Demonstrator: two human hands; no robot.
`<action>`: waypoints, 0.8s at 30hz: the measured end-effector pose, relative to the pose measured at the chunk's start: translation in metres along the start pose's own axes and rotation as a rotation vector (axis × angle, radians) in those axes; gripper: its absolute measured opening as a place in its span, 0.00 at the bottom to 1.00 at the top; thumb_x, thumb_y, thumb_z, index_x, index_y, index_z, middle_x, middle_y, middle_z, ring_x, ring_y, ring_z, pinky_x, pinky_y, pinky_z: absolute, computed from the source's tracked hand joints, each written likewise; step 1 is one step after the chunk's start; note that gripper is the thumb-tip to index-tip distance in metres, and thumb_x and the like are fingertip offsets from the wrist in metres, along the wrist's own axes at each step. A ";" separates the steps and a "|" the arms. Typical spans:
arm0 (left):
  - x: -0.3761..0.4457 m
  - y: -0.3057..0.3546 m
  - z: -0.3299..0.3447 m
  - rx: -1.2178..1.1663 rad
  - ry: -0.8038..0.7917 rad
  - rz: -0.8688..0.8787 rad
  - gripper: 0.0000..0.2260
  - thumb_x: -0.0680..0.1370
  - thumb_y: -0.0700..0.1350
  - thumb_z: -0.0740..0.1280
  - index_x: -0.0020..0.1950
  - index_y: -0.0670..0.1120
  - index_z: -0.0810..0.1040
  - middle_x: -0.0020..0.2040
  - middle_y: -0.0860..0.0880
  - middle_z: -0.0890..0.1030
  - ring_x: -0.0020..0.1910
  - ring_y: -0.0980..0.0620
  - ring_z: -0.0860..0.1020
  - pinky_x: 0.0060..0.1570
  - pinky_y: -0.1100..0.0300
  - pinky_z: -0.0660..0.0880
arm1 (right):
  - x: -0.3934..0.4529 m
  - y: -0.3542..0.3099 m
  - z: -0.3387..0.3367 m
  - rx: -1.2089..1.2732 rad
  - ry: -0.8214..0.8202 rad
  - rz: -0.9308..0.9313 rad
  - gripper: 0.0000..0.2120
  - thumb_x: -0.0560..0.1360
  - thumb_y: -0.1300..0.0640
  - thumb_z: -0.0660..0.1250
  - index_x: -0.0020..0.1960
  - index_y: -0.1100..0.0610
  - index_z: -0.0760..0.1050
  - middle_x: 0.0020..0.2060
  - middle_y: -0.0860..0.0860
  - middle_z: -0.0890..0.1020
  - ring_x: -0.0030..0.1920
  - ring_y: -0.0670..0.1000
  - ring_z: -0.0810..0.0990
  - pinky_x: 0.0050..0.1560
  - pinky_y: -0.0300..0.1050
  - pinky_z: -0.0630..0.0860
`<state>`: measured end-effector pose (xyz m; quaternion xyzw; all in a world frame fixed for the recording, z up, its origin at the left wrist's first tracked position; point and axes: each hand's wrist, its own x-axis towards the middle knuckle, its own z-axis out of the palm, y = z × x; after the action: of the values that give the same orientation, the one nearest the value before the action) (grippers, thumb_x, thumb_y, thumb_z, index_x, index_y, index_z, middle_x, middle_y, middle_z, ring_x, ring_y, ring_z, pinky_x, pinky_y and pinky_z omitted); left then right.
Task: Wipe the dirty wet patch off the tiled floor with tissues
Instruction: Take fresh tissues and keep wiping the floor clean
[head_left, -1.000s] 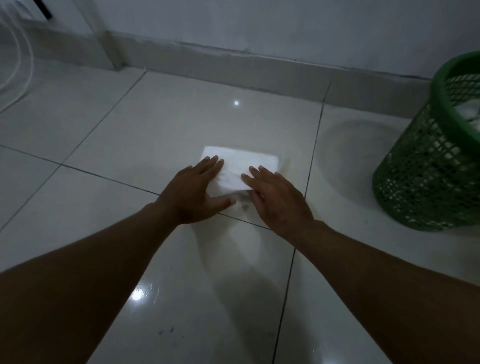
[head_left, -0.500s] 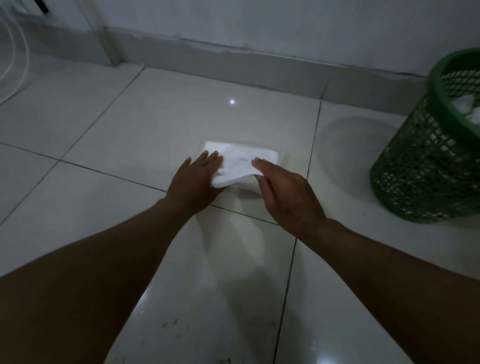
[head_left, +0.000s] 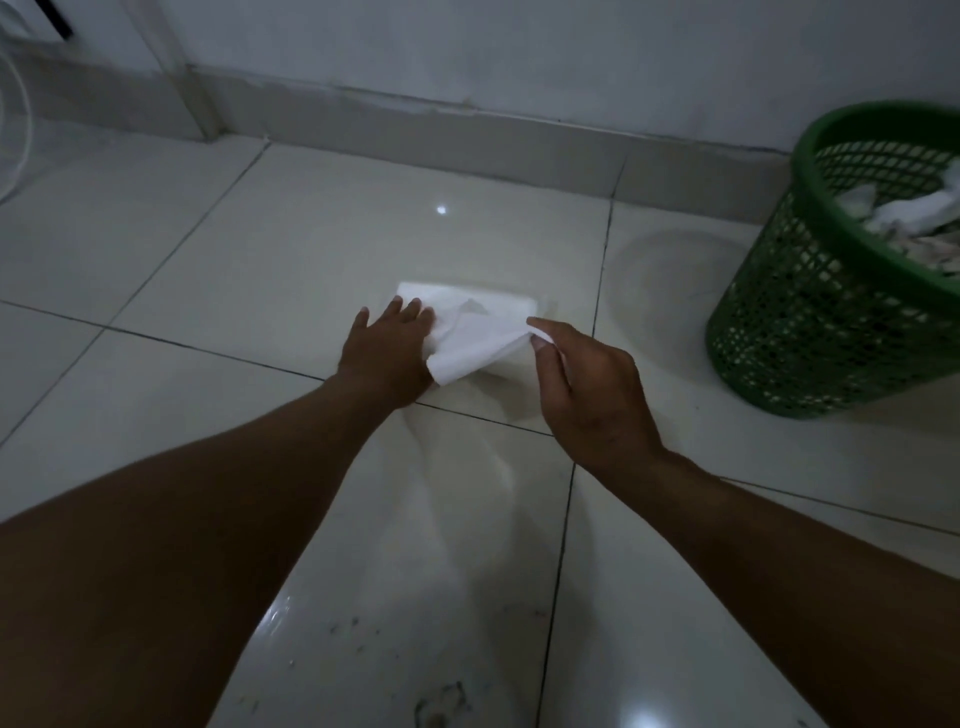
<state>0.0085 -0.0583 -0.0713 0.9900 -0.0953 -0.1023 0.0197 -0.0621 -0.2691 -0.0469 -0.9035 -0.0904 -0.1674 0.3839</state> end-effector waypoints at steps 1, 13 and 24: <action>-0.002 0.002 0.000 -0.026 0.031 0.004 0.34 0.80 0.53 0.63 0.80 0.46 0.51 0.81 0.47 0.54 0.80 0.49 0.50 0.77 0.45 0.49 | -0.001 -0.004 -0.002 0.014 0.022 0.026 0.15 0.79 0.55 0.58 0.61 0.56 0.79 0.48 0.50 0.85 0.46 0.50 0.82 0.49 0.45 0.78; -0.061 0.016 -0.014 -0.376 0.494 0.262 0.30 0.72 0.50 0.76 0.70 0.42 0.74 0.66 0.43 0.78 0.63 0.43 0.77 0.61 0.49 0.73 | -0.028 -0.032 -0.039 0.045 0.063 0.117 0.07 0.78 0.54 0.64 0.48 0.53 0.81 0.36 0.45 0.81 0.37 0.45 0.77 0.37 0.38 0.71; -0.159 0.001 -0.029 -0.450 0.381 0.057 0.20 0.69 0.36 0.71 0.59 0.49 0.83 0.60 0.49 0.81 0.57 0.47 0.80 0.53 0.52 0.78 | -0.040 -0.054 -0.036 0.049 -0.249 -0.035 0.08 0.78 0.51 0.66 0.44 0.52 0.80 0.30 0.40 0.76 0.32 0.41 0.75 0.33 0.33 0.66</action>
<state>-0.1388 -0.0277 -0.0109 0.9591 -0.0928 0.0673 0.2590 -0.1238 -0.2594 -0.0026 -0.9059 -0.1573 -0.0582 0.3888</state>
